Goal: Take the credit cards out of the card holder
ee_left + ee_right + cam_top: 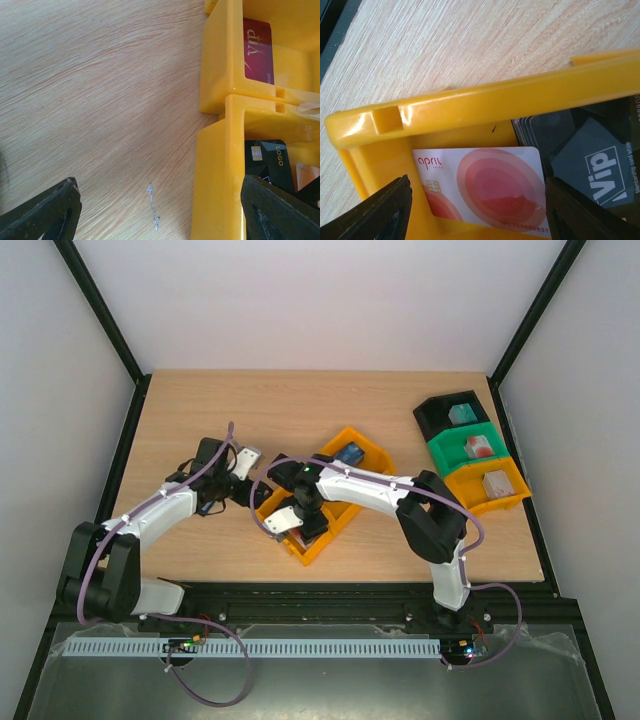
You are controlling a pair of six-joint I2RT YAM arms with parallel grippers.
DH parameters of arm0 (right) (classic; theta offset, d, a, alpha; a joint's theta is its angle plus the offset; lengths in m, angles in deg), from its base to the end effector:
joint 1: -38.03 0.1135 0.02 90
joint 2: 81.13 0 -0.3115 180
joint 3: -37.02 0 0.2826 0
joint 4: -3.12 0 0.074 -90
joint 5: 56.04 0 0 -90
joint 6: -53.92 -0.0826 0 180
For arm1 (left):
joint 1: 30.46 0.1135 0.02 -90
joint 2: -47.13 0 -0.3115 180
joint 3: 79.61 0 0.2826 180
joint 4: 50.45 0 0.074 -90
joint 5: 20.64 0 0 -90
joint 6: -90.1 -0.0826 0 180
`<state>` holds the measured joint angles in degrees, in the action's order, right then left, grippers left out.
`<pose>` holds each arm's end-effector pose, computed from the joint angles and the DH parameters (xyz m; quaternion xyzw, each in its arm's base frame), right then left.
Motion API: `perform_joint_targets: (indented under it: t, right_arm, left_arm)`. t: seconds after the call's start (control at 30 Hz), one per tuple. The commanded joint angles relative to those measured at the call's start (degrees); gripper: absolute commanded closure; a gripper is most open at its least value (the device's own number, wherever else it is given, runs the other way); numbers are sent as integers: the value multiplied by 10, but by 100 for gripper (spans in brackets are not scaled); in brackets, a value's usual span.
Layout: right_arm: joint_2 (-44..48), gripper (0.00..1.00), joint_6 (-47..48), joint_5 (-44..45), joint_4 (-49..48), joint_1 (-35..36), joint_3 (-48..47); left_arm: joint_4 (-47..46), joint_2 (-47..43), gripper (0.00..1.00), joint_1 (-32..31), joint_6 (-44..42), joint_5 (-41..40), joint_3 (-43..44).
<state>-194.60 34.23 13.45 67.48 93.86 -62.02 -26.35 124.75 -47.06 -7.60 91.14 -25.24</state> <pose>0.2272 0.3862 0.1803 -0.8810 0.4280 0.1637 0.1177 0.2931 -0.1194 0.1954 0.2597 0.8798 -0.2032 0.3424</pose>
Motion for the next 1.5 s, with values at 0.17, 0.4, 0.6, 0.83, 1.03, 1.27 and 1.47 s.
perform_joint_targets:
  t: [0.17, 0.4, 0.6, 0.83, 1.03, 1.27, 1.47]
  right_arm:
    - [16, 30, -20, 6, 70, 13, -4]
    - [35, 31, -45, 14, 94, 13, -3]
    - [59, 31, -65, 22, 106, 13, 18]
    - [89, 32, -98, 22, 120, 14, 43]
    - [112, 34, -115, 22, 118, 14, 67]
    - [121, 43, -121, 23, 105, 14, 83]
    - [123, 60, -126, 20, 77, 15, 97]
  left_arm:
    - [-6, 1, 12, -2, -12, -10, -5]
    - [-6, -3, 12, -3, -17, -11, -7]
    - [-8, -3, 12, -2, -20, -12, -8]
    - [-7, -4, 12, -5, -21, -11, -8]
    - [10, -11, 14, -18, -35, 16, 5]
    - [10, -12, 14, -22, -35, 20, 7]
    - [14, -15, 14, -23, -38, 20, 6]
